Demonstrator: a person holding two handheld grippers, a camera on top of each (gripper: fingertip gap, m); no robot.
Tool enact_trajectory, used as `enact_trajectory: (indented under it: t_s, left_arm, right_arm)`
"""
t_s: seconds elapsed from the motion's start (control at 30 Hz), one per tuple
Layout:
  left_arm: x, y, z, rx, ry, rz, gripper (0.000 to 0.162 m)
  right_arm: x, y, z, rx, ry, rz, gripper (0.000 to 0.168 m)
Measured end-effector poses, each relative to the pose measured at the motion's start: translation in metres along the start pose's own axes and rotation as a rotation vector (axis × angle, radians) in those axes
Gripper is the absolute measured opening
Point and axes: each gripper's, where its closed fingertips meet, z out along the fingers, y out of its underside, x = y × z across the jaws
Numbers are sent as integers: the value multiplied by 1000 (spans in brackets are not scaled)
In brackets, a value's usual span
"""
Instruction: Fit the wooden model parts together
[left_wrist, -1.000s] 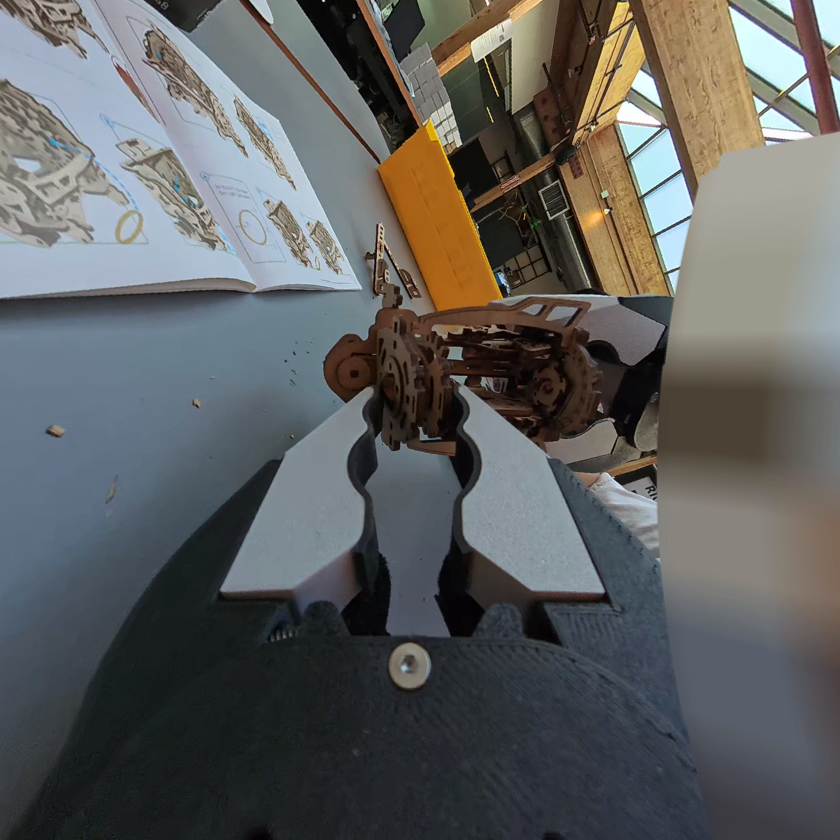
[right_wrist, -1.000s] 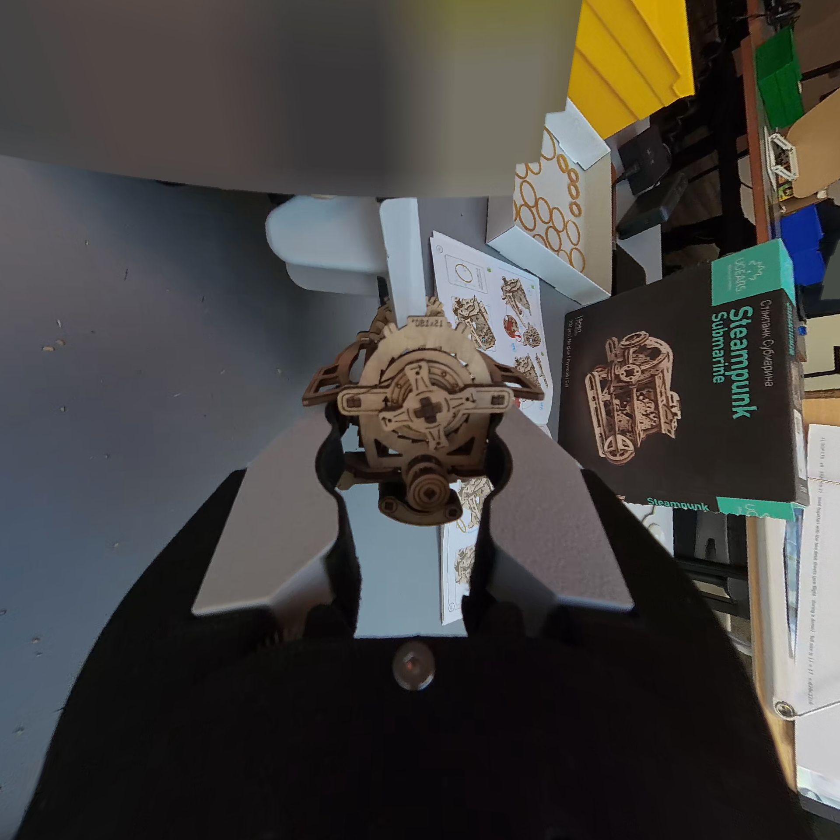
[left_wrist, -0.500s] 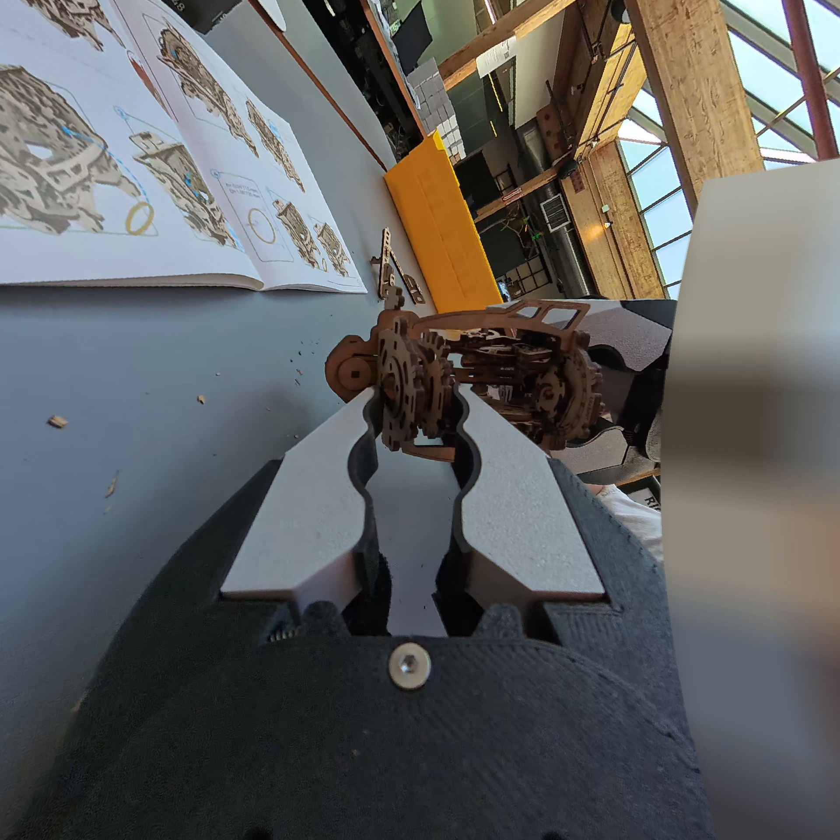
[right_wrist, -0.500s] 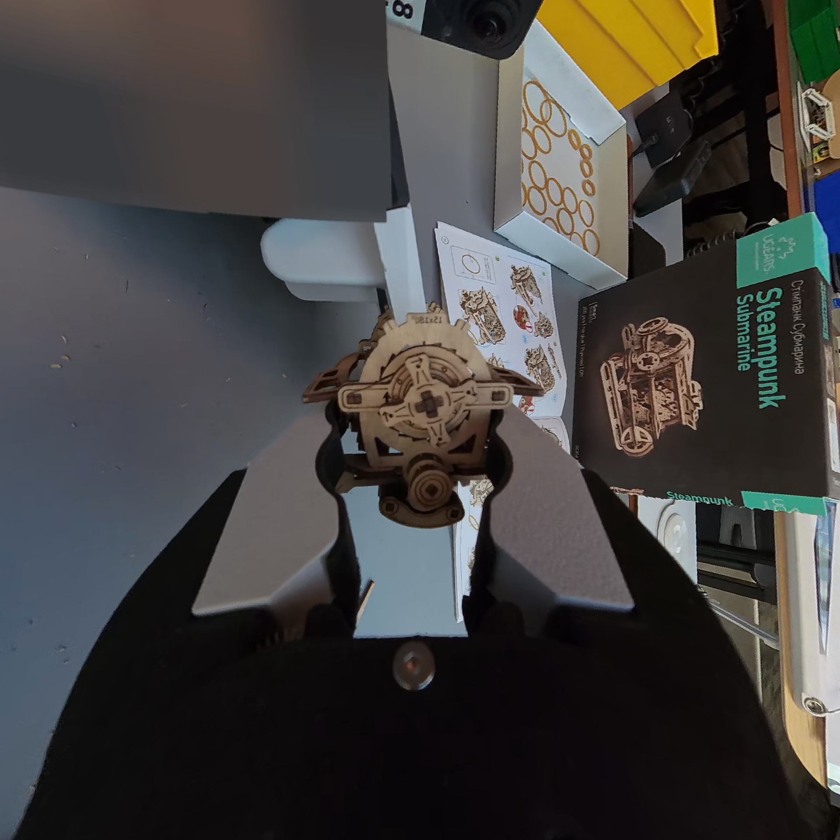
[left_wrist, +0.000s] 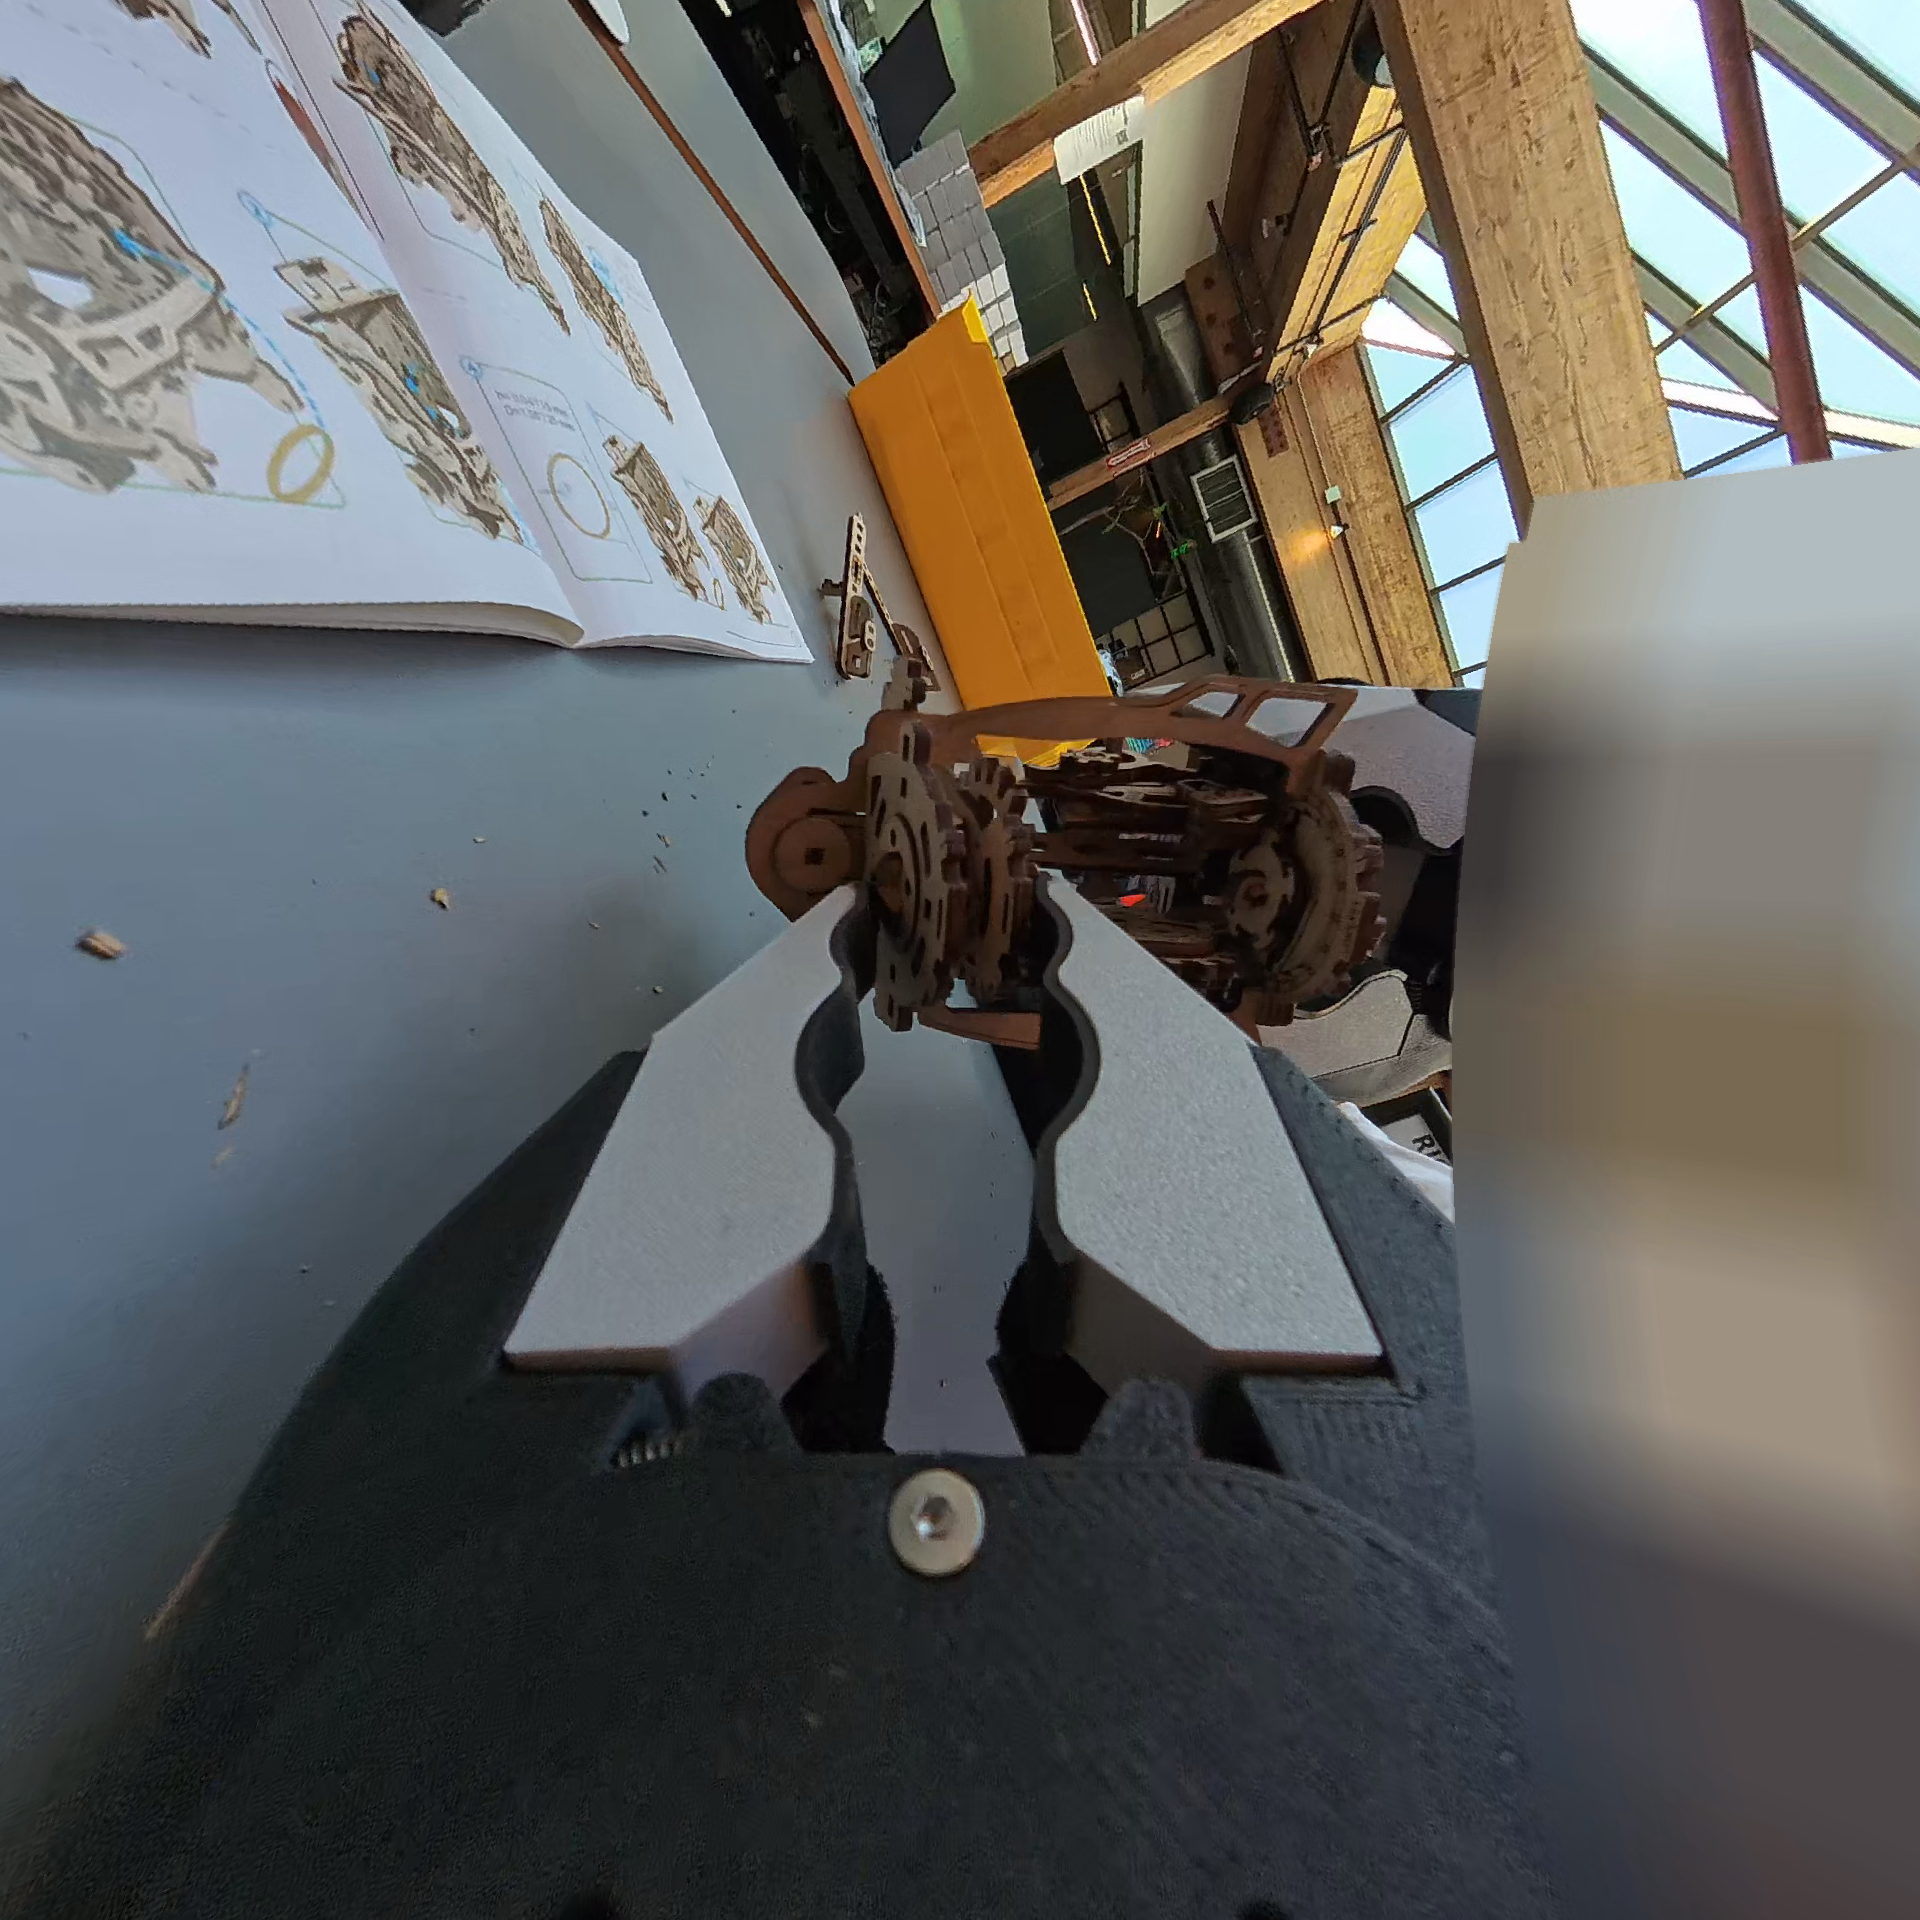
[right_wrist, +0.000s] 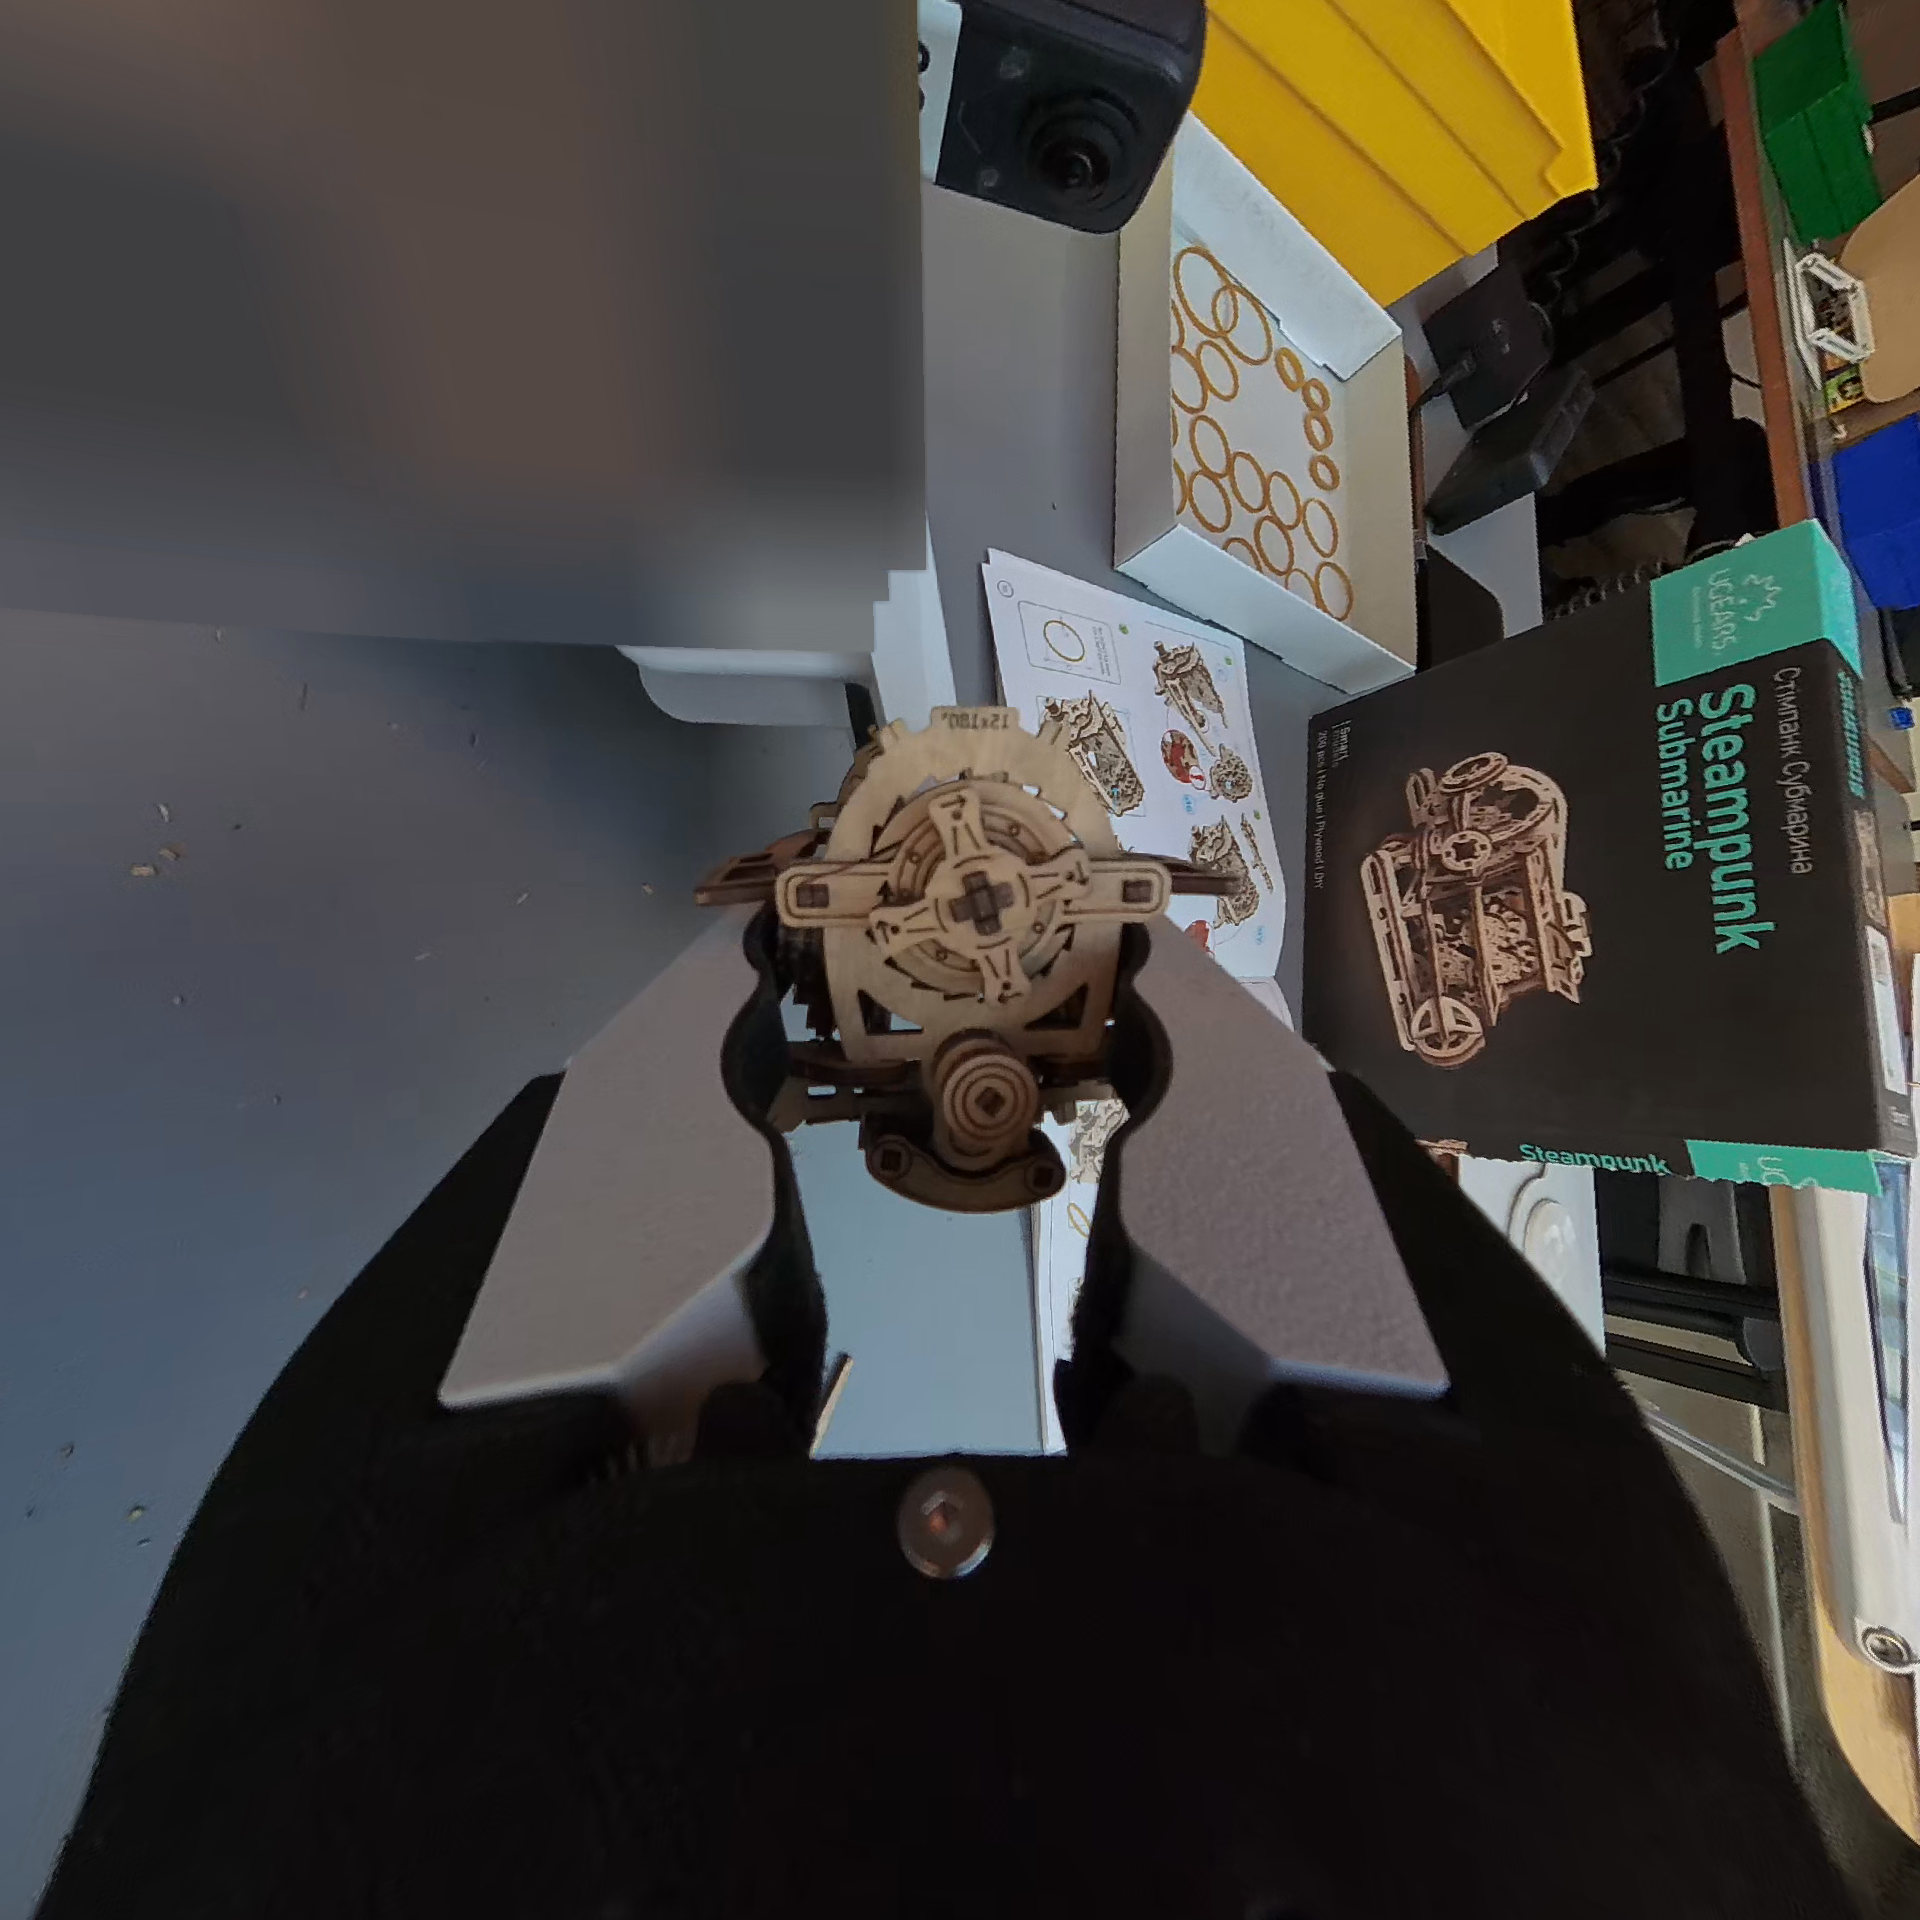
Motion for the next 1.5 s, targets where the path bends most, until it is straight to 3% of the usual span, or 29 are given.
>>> enact_trajectory:
  t_s: [0.27,0.7,1.5]
  left_arm:
    - [1,0,0,29,62,-89,27]
    - [-2,0,1,18,4,-11,27]
    - [-2,-4,-1,49,13,-31,28]
  right_arm:
    - [0,-3,-1,45,-23,49,59]
    - [-1,4,1,-60,-17,-78,59]
    - [1,0,5,-40,-5,-13,59]
